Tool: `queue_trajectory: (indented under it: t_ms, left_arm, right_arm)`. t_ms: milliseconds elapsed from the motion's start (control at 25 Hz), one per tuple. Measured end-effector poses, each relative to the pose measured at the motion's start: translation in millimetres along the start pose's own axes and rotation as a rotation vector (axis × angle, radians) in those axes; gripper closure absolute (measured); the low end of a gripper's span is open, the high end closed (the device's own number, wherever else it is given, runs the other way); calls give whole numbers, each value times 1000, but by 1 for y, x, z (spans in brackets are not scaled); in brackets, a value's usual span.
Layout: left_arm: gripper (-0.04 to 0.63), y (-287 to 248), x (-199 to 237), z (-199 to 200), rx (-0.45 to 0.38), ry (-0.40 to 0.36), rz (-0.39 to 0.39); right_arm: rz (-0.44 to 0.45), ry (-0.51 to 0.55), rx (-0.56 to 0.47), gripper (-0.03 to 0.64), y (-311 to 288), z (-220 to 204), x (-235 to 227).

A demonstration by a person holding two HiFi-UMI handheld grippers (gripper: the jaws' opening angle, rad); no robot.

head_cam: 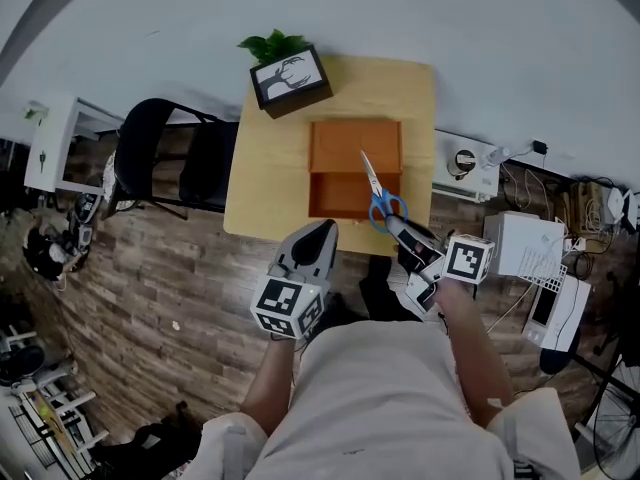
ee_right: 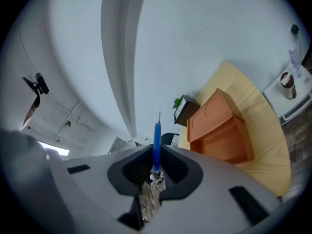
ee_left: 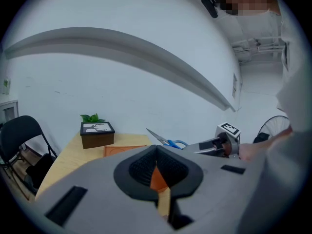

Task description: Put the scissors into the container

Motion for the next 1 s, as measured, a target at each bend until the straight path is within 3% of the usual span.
queue_trajectory:
  t_ms: [440, 1000]
  left_arm:
    - [588, -8, 6, -16, 6, 66, 112]
    - [588, -15, 25, -34, 41, 110, 132]
  right_arm:
    - [-32, 24, 246, 575, -13, -9, -49]
    - [-102, 163, 510, 575, -51, -24, -93]
Point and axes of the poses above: the fingertips, and each gripper's own axes: y backward along the fingers, x to its left, z out of its top, the point moved 3 cm from there along y, backward along the fingers, and after that the axes turned 3 degrees about x, right-handed, at the moved point
